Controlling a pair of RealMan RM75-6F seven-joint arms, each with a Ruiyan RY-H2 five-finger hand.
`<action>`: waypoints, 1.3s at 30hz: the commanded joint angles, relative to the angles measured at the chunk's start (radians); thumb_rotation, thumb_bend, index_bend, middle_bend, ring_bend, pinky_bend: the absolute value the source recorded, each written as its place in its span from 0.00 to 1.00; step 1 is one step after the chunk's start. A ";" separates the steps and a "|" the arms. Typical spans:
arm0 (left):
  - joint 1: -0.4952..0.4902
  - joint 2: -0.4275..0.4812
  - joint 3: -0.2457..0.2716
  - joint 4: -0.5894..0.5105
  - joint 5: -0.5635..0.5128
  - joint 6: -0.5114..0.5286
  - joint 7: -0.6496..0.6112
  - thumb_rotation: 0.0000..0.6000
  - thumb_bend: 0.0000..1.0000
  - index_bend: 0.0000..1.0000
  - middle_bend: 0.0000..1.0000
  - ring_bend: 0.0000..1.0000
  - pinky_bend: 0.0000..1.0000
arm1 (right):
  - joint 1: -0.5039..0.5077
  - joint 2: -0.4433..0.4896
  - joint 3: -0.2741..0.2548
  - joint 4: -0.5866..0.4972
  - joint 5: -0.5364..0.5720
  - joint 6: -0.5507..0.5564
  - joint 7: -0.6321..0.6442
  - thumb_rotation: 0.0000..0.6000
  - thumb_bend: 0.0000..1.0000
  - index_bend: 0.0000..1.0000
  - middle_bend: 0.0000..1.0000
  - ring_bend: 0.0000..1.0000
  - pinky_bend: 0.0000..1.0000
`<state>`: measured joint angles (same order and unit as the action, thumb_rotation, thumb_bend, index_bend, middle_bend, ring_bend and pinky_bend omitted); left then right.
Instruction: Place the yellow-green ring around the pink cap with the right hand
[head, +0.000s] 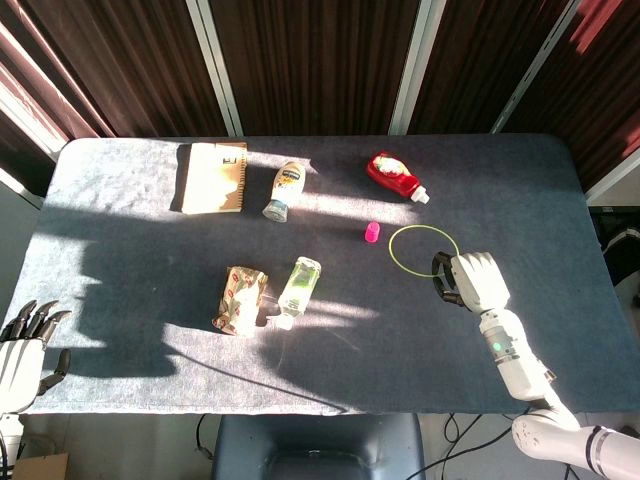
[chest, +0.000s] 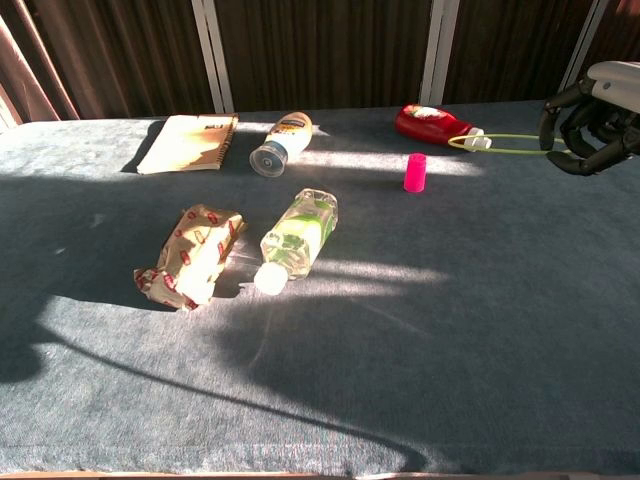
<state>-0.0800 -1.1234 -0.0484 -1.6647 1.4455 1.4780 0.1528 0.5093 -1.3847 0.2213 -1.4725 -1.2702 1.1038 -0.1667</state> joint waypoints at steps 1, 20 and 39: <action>0.001 0.001 0.000 -0.001 0.000 0.001 -0.001 1.00 0.46 0.23 0.12 0.04 0.20 | 0.045 -0.054 0.027 0.052 0.018 -0.008 -0.046 1.00 0.63 0.81 0.88 1.00 1.00; 0.006 0.009 0.006 -0.002 0.013 0.009 -0.020 1.00 0.46 0.23 0.12 0.04 0.20 | 0.271 -0.363 0.121 0.456 0.133 -0.150 -0.085 1.00 0.63 0.81 0.88 1.00 1.00; 0.013 0.018 0.011 -0.001 0.031 0.021 -0.044 1.00 0.46 0.24 0.12 0.04 0.20 | 0.340 -0.556 0.080 0.779 0.078 -0.247 0.174 1.00 0.59 0.78 0.88 1.00 1.00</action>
<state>-0.0670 -1.1059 -0.0370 -1.6655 1.4769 1.4991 0.1089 0.8478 -1.9365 0.3071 -0.6997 -1.1859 0.8569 0.0020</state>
